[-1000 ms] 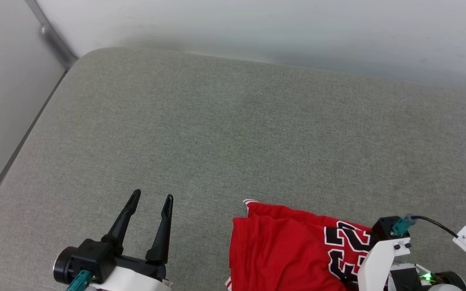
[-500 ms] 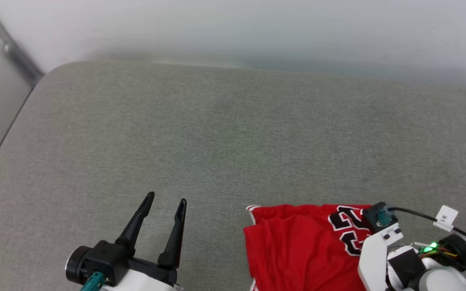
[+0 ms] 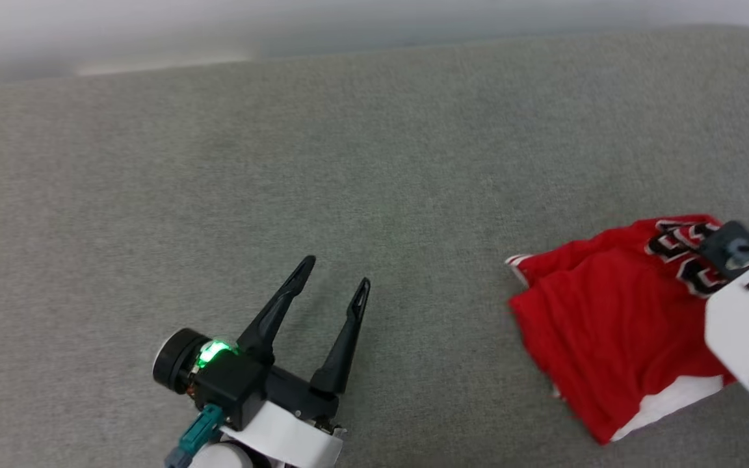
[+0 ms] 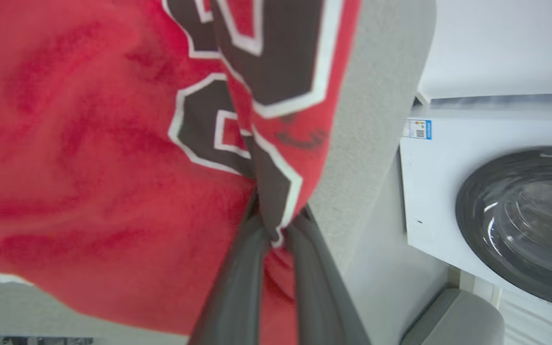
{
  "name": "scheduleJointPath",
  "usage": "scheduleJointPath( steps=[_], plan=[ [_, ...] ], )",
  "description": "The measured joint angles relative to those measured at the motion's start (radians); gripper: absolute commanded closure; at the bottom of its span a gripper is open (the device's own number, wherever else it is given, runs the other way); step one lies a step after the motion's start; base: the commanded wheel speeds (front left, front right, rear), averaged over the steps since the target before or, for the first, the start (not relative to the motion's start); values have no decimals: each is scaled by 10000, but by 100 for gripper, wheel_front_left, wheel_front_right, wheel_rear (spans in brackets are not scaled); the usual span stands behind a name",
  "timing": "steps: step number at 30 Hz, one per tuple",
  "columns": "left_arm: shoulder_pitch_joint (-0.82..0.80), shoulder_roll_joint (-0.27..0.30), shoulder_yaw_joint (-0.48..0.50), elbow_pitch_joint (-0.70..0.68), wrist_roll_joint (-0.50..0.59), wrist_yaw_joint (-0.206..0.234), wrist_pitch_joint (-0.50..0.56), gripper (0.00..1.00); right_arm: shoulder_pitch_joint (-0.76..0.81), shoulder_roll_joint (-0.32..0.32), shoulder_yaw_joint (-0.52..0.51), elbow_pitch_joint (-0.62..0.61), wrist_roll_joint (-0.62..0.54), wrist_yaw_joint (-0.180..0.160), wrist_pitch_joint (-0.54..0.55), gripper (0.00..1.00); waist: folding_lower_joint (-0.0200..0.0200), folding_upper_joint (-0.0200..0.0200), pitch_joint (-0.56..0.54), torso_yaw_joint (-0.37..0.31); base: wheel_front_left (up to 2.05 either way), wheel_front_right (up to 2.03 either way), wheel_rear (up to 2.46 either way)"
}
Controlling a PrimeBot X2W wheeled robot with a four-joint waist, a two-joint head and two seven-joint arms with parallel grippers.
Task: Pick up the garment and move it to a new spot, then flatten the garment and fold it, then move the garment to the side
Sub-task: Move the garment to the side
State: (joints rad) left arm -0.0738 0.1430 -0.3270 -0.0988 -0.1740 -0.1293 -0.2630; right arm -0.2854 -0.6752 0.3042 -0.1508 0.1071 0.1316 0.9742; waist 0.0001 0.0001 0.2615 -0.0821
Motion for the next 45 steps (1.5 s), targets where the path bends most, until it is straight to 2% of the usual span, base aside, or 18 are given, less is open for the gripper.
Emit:
scheduleJointPath(
  steps=[3,6,12,17,25,33,34,35,40,45],
  plan=[
    [-542,127,-336,-54,86,0,0,0,-418,-673,-451,479,40,-4,-539,100,0,0,600,-392,0,0,0],
    [-1062,387,-623,-121,173,0,0,0,-738,-980,-1060,1241,-19,-4,-1227,100,0,0,1235,-723,0,0,0],
    [-1738,892,-782,-443,215,0,0,0,-1278,-1126,-2439,2976,-297,-2,-2472,100,1,0,2461,-1205,0,0,0],
    [-2091,1313,-807,-685,219,0,0,0,-1594,-1266,-2840,4242,-905,0,-3747,100,1,0,3301,-1401,0,0,0],
    [-2230,1569,-594,-940,284,0,0,0,-2039,-761,-4157,6057,-1494,-2,-4704,100,1,0,4037,-1338,0,0,0],
    [-2279,1546,-573,-811,209,-13,-2,0,-2454,-291,-4602,6391,-2259,-2,-5172,100,0,0,3951,-1217,0,0,0],
    [-2278,1528,-566,-740,207,-13,-2,0,-2489,-228,-4635,6364,-2349,0,-5229,42,0,0,3894,-1206,0,0,0],
    [-2273,1501,-543,-683,205,-13,-2,0,-2530,-150,-4709,6349,-2435,-2,-5216,0,0,0,3827,-1195,0,0,0],
    [-2104,1160,-313,-418,138,-12,0,0,-2554,-54,-4521,5774,-2723,-2,-5005,0,0,0,3161,-1108,0,0,0],
    [-1646,821,123,-182,48,19,0,0,-2574,67,-4332,4794,-2274,-2,-5020,0,-1,0,2277,-982,0,0,0]
  ],
)
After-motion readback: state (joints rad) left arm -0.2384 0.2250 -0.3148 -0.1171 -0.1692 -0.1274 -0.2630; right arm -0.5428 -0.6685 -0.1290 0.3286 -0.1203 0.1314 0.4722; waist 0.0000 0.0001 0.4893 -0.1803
